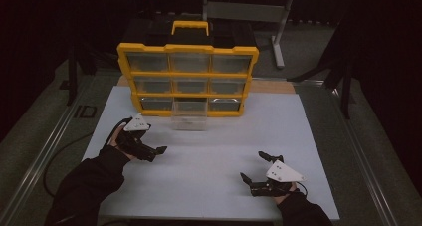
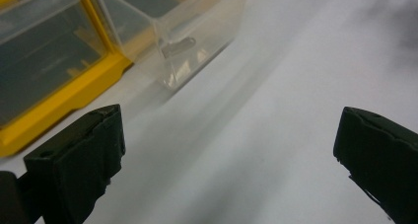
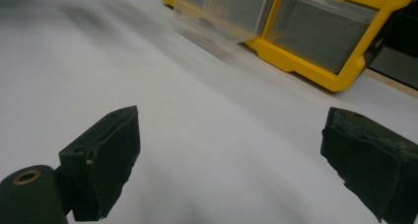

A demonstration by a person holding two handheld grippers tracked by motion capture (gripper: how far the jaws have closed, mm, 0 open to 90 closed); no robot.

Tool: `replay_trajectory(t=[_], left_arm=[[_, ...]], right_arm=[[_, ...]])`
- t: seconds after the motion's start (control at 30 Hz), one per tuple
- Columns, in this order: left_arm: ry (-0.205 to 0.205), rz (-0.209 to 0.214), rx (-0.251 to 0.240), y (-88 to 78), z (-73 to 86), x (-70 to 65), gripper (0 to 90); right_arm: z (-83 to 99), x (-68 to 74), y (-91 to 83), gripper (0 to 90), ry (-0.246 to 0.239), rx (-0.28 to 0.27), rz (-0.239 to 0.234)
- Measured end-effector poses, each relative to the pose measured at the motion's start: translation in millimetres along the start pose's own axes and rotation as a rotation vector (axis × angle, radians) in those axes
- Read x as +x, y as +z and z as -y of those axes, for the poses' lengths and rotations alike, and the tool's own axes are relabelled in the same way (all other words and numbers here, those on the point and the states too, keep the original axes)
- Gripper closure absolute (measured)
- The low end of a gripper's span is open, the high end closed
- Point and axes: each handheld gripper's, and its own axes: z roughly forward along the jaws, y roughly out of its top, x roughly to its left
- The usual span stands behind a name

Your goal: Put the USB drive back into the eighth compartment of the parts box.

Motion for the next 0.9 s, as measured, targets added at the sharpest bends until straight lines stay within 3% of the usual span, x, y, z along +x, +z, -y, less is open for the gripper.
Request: replay_trajectory(t=[0.37, 0.4, 0.9], left_arm=[[-0.005, 0.010, 0.006, 1.9, 24.1, -6.5, 0.3], [-0.001, 0.009, 0.012, 1.8, 31.9, -7.7, 0.3], [-0.039, 0.014, -0.012, -6.9, 64.8, -19.1, 0.3]], right_arm=[[0.2, 0.1, 0.5, 8.2, -0.003, 0.003, -0.001], [0.2, 0.3, 0.7, 8.2, -0.006, 0.004, -0.001], [-0.3, 1.1, 0.6, 8.2, -0.009, 0.007, -0.002]])
